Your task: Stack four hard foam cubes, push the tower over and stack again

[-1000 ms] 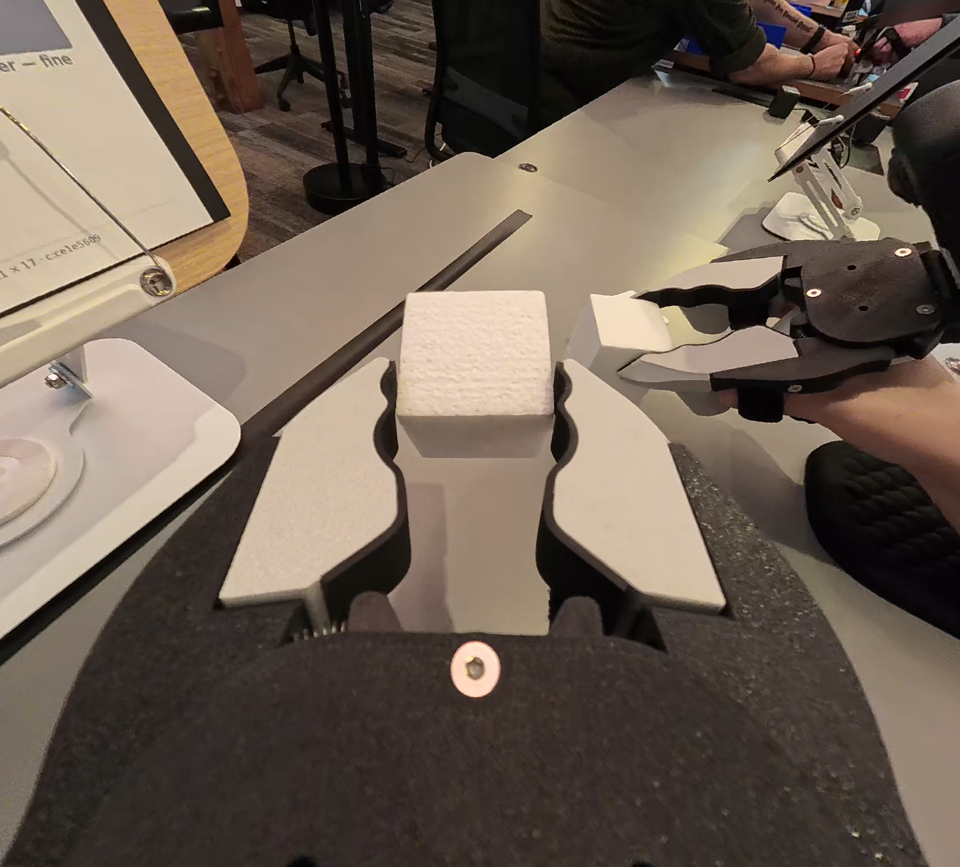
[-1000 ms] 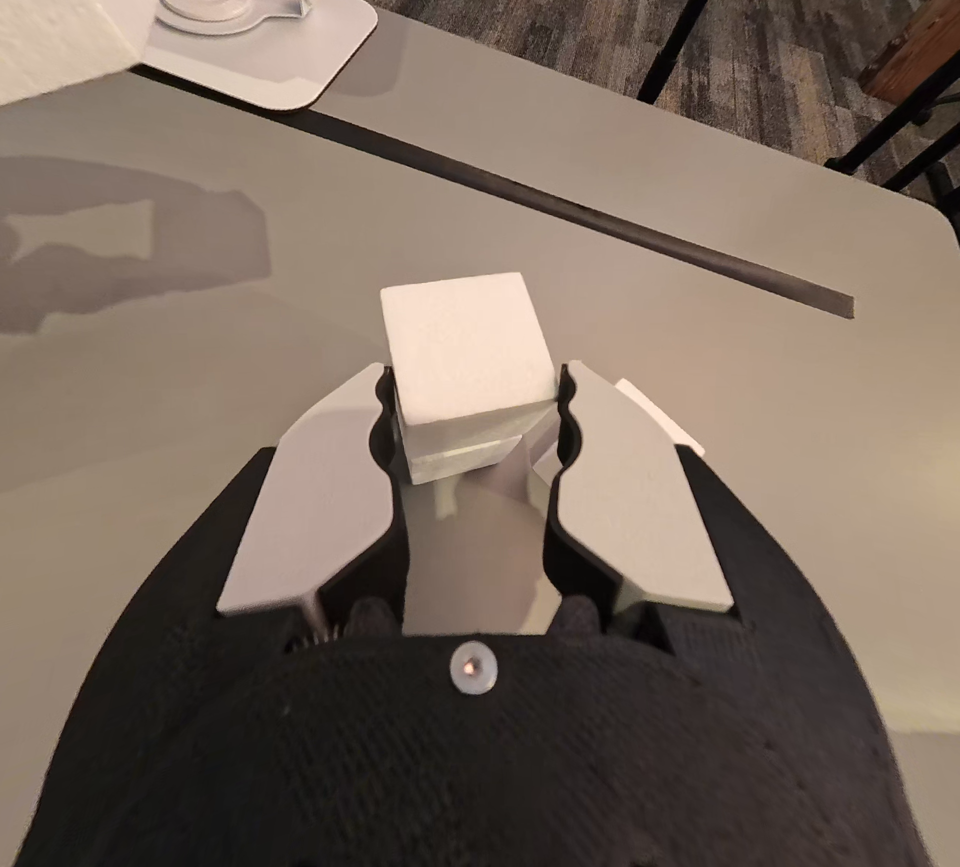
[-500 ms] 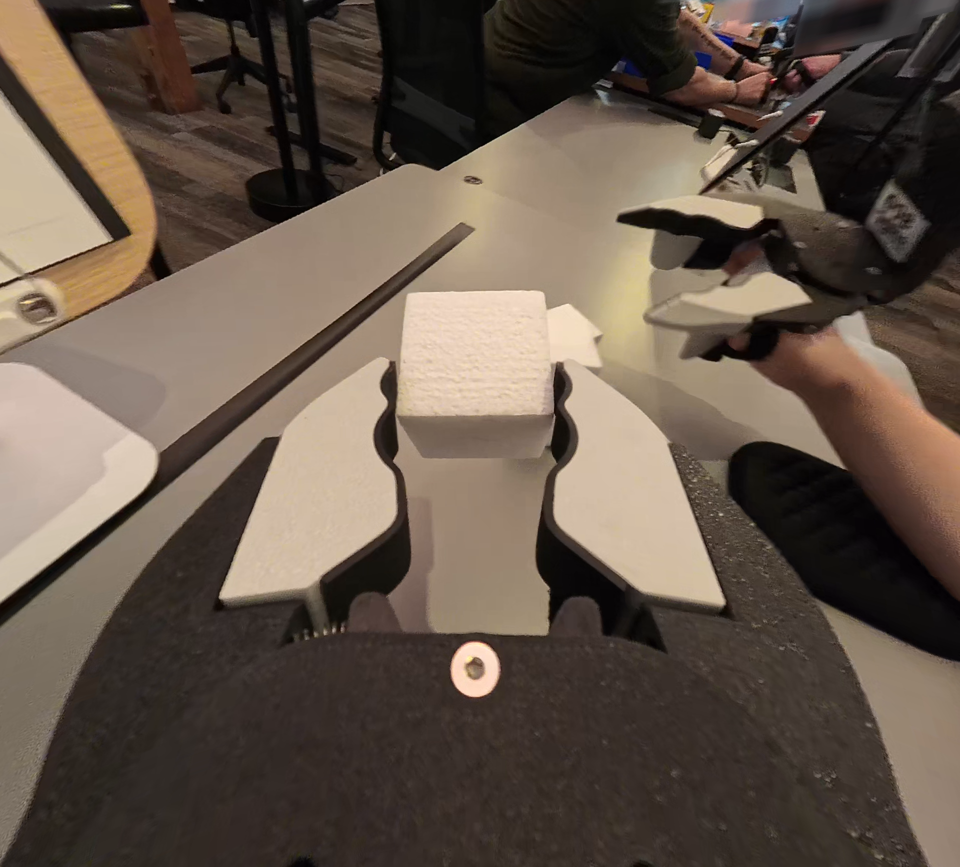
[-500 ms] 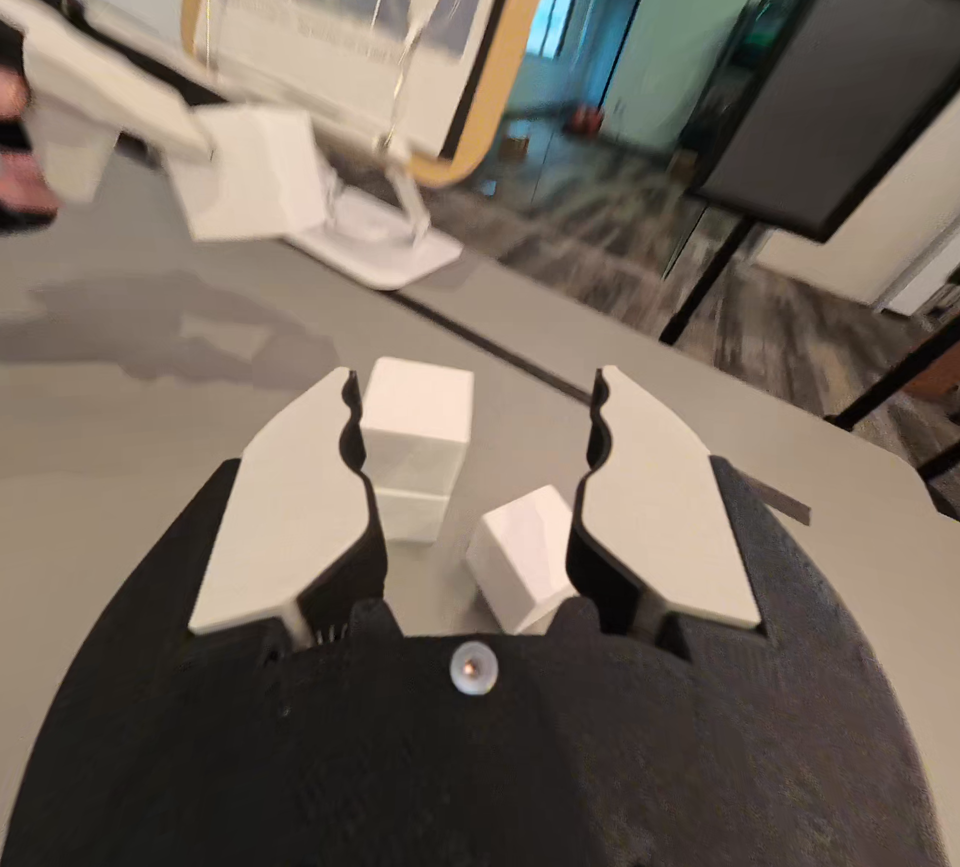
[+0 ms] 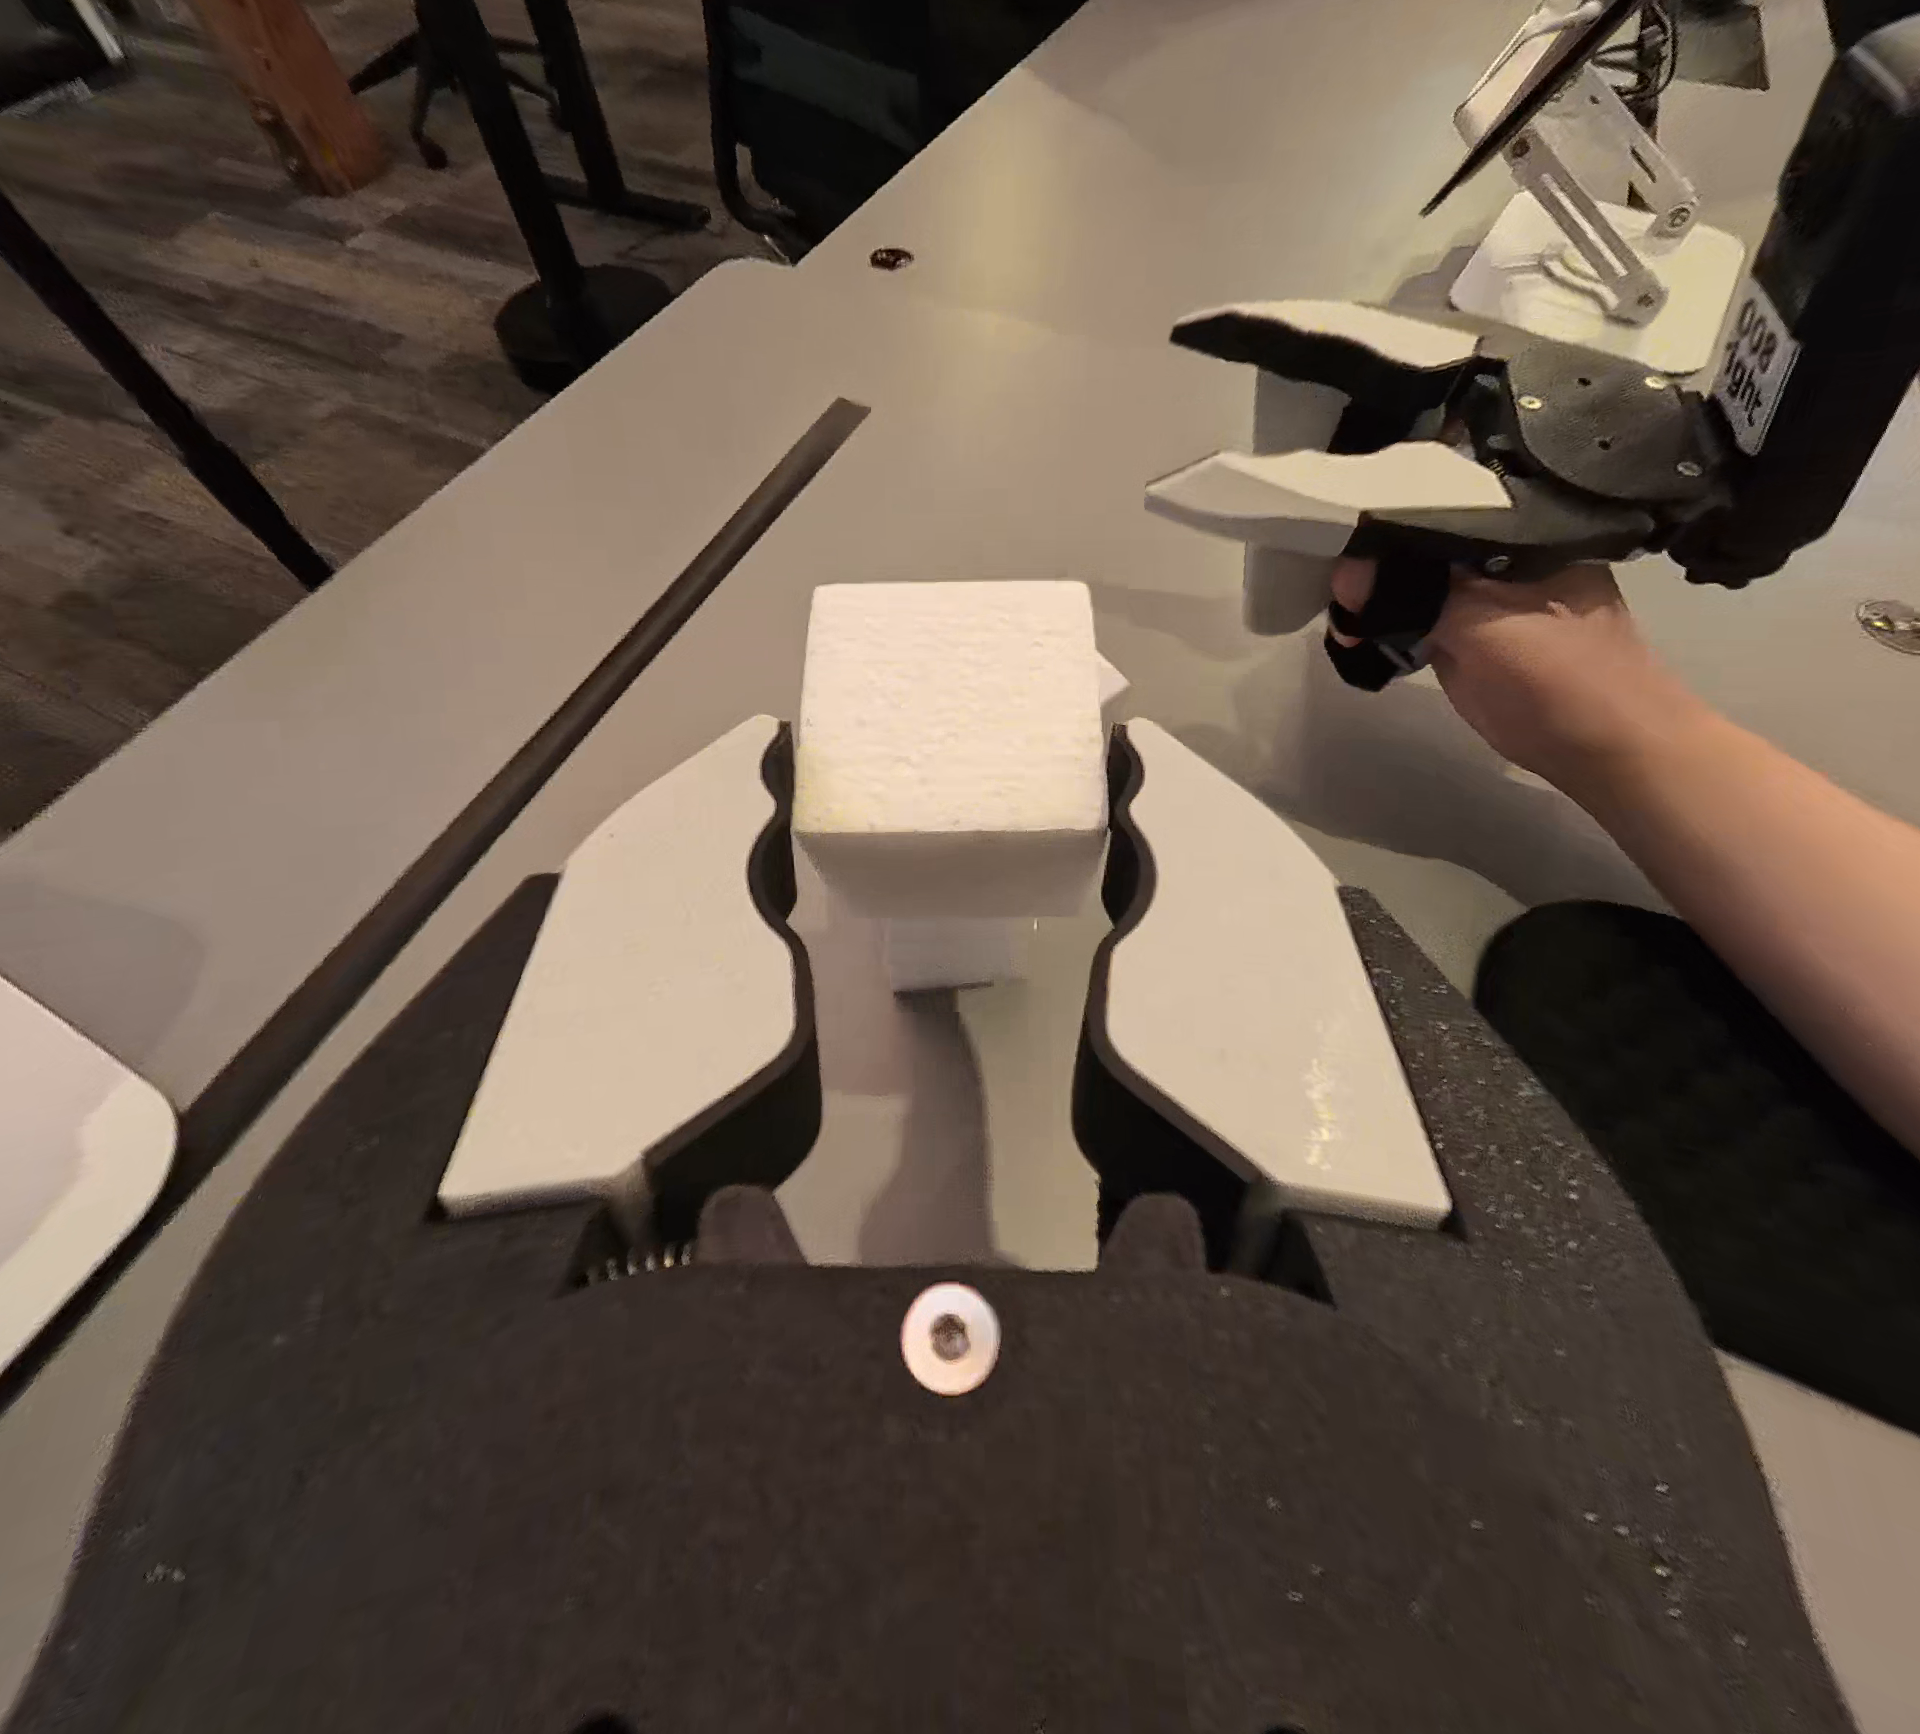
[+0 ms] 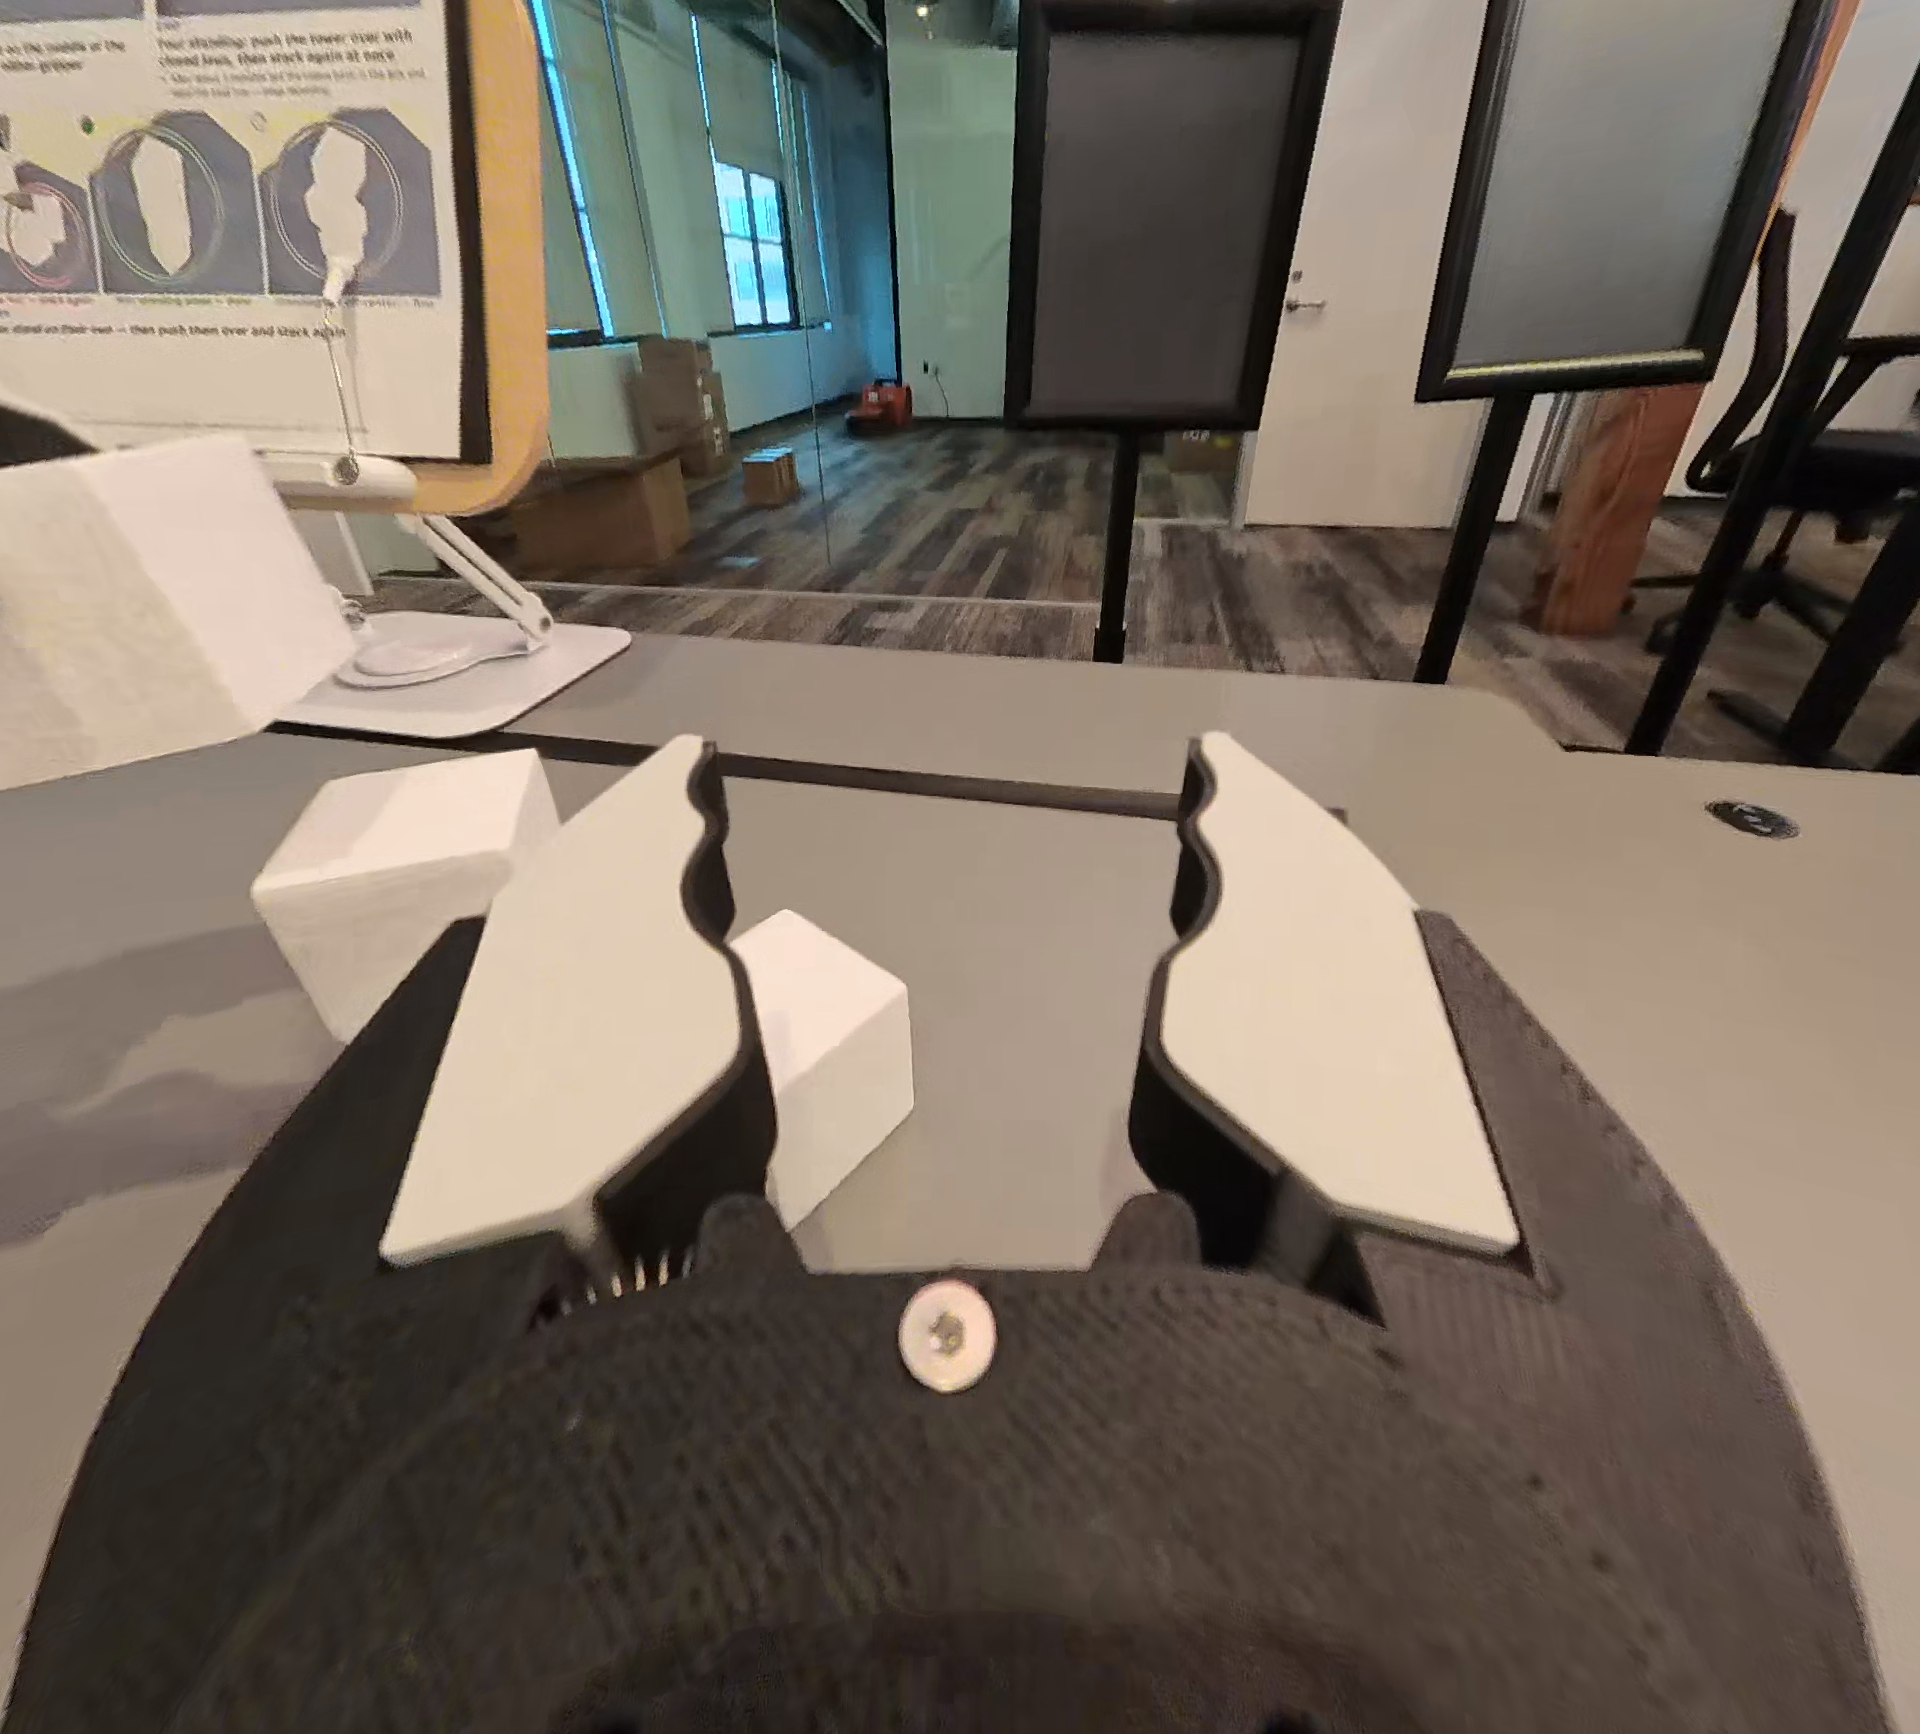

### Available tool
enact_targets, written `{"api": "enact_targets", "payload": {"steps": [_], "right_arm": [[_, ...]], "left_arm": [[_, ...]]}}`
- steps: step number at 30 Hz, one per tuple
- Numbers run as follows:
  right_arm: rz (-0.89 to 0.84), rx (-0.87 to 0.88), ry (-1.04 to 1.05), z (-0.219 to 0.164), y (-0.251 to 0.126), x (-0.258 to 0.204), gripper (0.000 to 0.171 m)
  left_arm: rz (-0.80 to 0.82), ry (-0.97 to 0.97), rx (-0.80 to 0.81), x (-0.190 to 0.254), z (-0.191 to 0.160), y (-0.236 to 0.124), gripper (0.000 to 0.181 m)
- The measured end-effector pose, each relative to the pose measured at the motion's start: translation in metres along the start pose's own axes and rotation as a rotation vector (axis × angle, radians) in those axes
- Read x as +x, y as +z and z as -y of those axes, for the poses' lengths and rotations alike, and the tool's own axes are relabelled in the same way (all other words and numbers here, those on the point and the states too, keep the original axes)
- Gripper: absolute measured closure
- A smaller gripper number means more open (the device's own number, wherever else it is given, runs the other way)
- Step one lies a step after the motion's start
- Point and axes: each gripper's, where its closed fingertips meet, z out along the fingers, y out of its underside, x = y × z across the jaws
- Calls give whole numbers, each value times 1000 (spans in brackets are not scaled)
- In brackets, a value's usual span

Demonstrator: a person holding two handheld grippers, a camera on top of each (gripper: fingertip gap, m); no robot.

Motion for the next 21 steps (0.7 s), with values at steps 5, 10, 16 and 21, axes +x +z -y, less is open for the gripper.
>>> {"api": "enact_targets", "payload": {"steps": [5, 10, 16, 21], "right_arm": [[48, -28, -2, -2, 3, -9, 86], [56, -27, 11, -1, 4, -10, 86], [89, -51, 34, -5, 5, -14, 86], [104, -57, 38, -6, 6, -16, 86]], "left_arm": [[5, 8, -43, -1, -4, 16, 124], [37, 34, -63, -6, -11, 24, 124], [30, 35, -79, -3, -12, 32, 124], [40, 47, -93, -4, -13, 36, 124]]}}
